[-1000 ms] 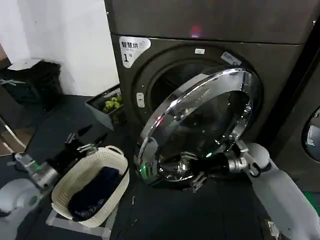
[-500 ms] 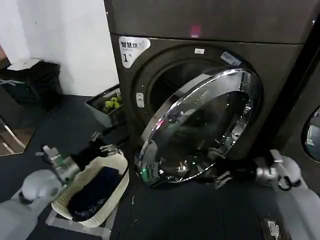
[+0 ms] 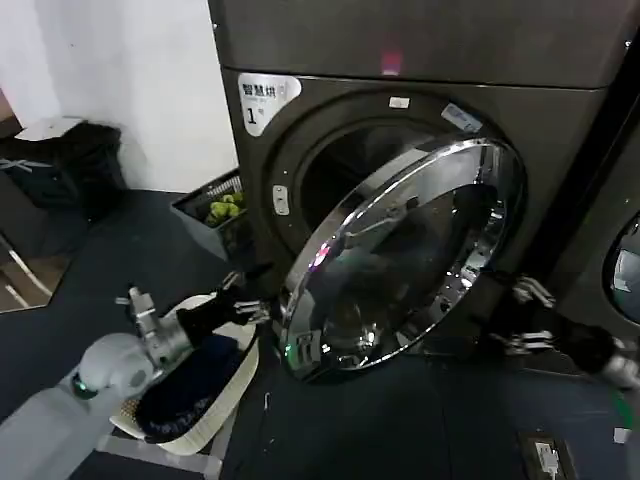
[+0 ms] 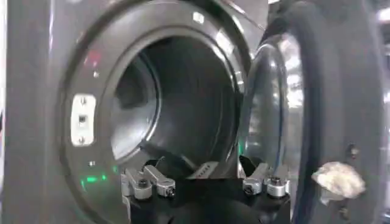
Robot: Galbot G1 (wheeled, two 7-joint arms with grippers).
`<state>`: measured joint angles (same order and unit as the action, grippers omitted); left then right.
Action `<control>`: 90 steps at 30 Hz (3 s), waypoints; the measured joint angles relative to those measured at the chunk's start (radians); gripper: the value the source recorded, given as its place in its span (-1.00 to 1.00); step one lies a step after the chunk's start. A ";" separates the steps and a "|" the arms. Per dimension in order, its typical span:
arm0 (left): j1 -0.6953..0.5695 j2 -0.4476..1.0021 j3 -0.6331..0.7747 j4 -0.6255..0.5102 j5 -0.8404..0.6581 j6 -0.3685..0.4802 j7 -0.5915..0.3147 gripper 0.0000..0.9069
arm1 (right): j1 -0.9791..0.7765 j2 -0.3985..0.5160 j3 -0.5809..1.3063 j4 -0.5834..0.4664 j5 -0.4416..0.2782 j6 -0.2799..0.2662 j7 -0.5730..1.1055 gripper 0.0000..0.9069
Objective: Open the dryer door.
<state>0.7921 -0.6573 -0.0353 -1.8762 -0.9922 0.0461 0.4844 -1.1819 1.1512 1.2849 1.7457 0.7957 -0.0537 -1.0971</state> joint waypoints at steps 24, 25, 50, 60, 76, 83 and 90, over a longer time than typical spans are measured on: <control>-0.227 -0.071 0.328 0.003 -0.027 -0.021 0.020 1.00 | -0.129 -0.106 0.399 0.073 -0.154 -0.153 0.756 1.00; -0.238 -0.080 0.344 0.006 -0.032 -0.020 0.020 1.00 | -0.137 -0.110 0.414 0.074 -0.153 -0.167 0.772 1.00; -0.490 -0.369 0.615 0.174 -0.059 -0.016 -0.001 1.00 | -0.295 -0.135 0.639 0.116 -0.185 -0.240 0.859 1.00; -0.558 -0.495 0.666 0.279 -0.049 -0.021 -0.016 1.00 | -0.336 -0.152 0.718 0.087 -0.194 -0.237 0.908 1.00; -0.597 -0.666 0.689 0.432 -0.025 -0.028 -0.032 1.00 | -0.414 -0.178 0.845 0.013 -0.283 -0.243 0.968 1.00; -0.620 -0.724 0.695 0.487 -0.016 -0.031 -0.046 1.00 | -0.435 -0.186 0.891 -0.011 -0.324 -0.252 0.996 1.00; -0.639 -0.782 0.700 0.543 -0.016 -0.034 -0.071 1.00 | -0.463 -0.184 0.931 -0.030 -0.332 -0.260 1.000 1.00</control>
<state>0.1529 -1.4389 0.6646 -1.3335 -1.0082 0.0123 0.4137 -1.6453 0.9668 2.2164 1.7153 0.4638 -0.3141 -0.0975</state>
